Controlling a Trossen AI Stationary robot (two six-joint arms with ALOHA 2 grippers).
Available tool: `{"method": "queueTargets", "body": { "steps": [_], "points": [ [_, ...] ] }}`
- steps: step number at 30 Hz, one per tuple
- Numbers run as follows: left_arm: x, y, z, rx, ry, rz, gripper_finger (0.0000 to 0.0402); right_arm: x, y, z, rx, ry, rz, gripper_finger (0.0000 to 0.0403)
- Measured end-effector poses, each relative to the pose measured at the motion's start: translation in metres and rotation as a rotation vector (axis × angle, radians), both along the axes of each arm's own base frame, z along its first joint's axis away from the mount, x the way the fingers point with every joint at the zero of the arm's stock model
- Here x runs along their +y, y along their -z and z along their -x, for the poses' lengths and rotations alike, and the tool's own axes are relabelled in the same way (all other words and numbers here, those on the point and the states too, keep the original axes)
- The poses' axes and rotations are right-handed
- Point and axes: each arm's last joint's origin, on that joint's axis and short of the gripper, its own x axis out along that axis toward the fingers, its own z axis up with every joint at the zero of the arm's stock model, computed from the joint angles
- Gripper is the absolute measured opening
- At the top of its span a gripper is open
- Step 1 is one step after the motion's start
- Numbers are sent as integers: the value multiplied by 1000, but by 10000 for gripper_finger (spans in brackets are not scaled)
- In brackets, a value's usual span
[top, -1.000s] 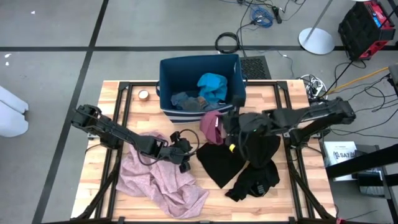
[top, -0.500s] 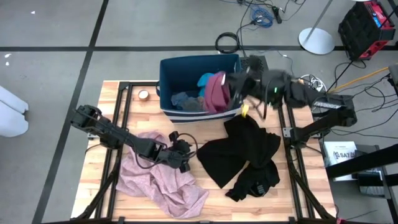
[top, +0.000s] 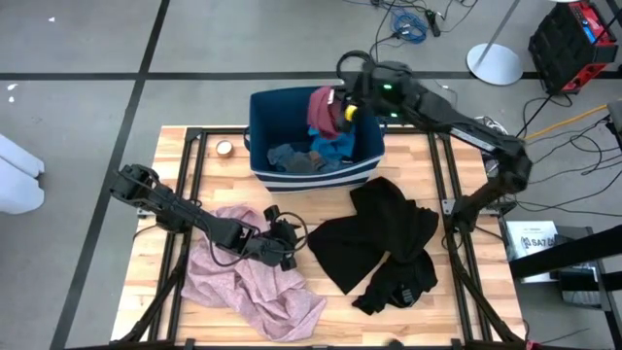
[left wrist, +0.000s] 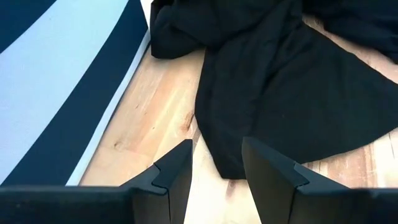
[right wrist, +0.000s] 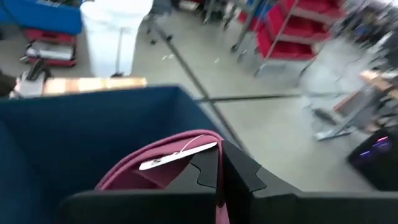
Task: Sort clothes
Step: Put the maroon boxer shorts into the blue laundry bin
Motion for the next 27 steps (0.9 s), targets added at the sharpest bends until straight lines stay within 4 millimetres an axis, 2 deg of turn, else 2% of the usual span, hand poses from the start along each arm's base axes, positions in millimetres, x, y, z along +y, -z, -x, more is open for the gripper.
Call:
{"method": "queueTargets", "body": {
  "steps": [6,9,14,19,23,27],
  "points": [
    [0,0,0,5,0,-2,151,-25,46,-44,35,-78,-63,0],
    [0,0,0,8,1,-5,151,-29,66,-65,8,-133,-99,0],
    [0,1,0,9,3,-8,151,-36,92,-86,3,-200,-148,0],
    [0,1,0,10,4,-9,151,-40,101,-85,39,-173,-195,16],
    [1,1,0,15,12,-21,151,-47,101,-74,91,-108,-251,60],
    [1,0,0,15,12,-21,151,-51,90,-60,188,-75,-312,114]
  ]
}}
